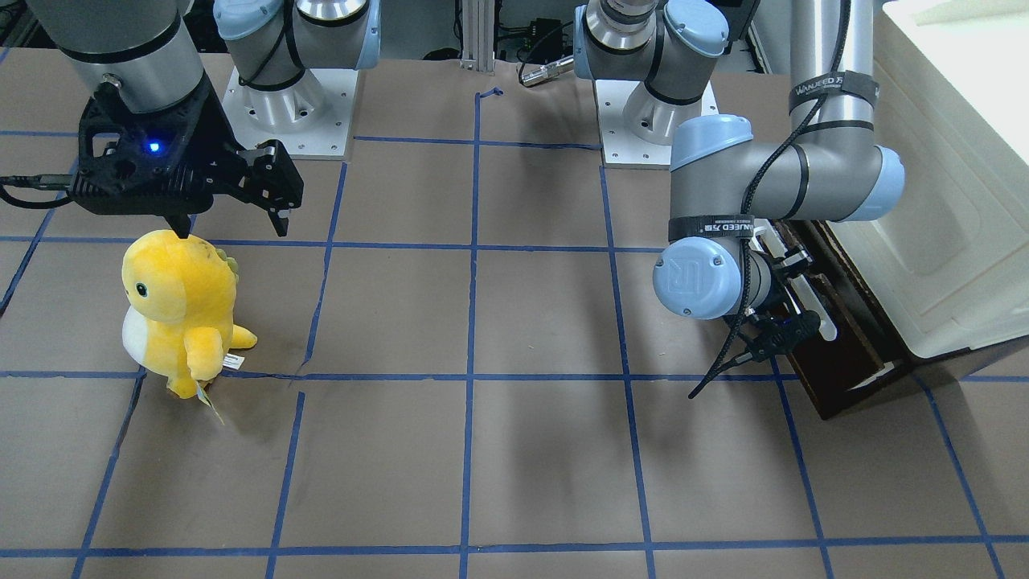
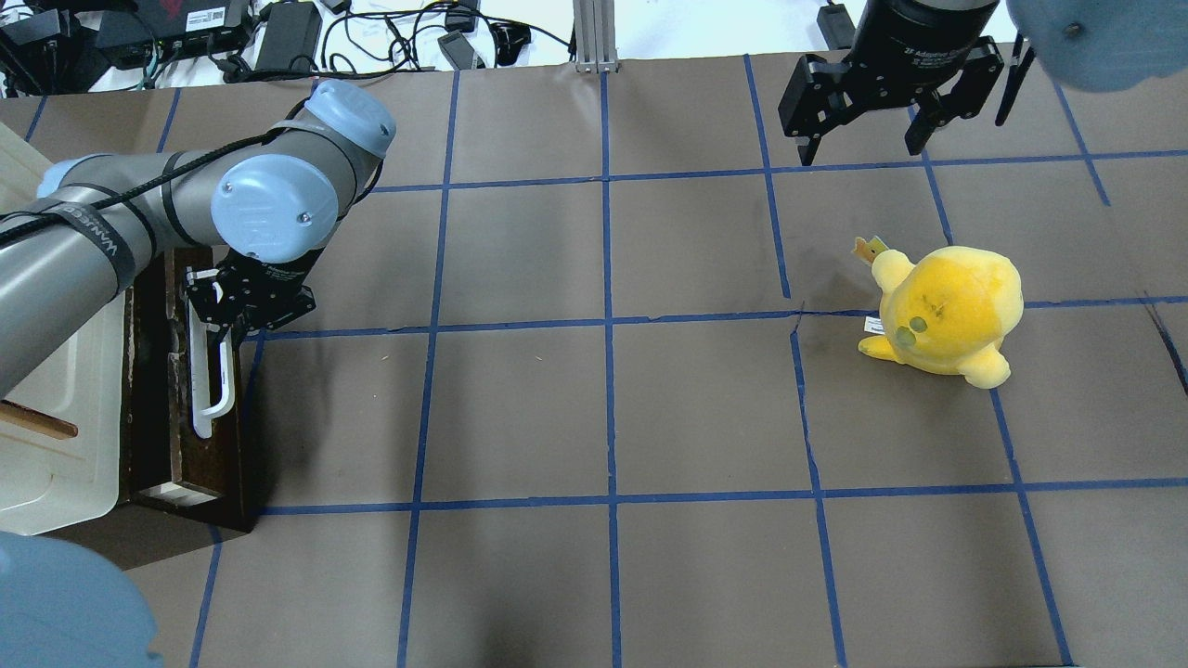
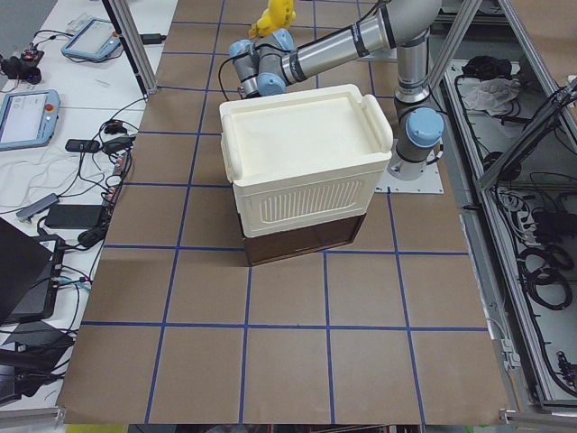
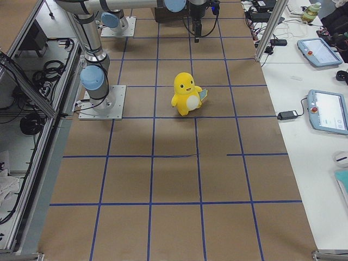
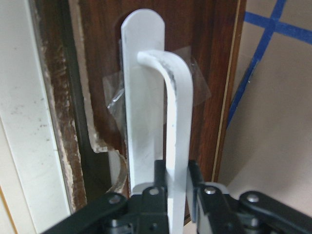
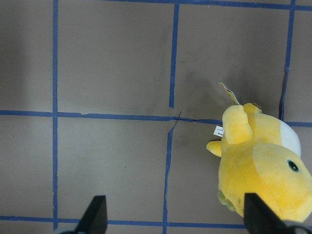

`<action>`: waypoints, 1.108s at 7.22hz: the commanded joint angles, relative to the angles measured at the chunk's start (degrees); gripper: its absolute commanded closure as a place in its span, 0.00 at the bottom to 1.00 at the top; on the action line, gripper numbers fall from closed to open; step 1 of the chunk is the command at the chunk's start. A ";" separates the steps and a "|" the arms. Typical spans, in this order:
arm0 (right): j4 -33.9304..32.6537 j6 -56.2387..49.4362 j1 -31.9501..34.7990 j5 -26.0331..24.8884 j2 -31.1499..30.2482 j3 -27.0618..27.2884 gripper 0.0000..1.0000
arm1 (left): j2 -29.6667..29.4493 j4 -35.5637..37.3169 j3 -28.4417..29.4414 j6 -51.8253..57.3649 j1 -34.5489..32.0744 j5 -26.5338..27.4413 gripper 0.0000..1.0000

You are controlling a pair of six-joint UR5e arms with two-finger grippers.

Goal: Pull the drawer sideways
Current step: 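Pull the handle with the left gripper, sliding the drawer outward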

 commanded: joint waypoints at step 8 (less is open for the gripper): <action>0.00 0.00 0.00 -0.05 0.00 0.00 0.00 | -0.62 -0.99 1.94 -1.81 -3.44 -1.69 0.87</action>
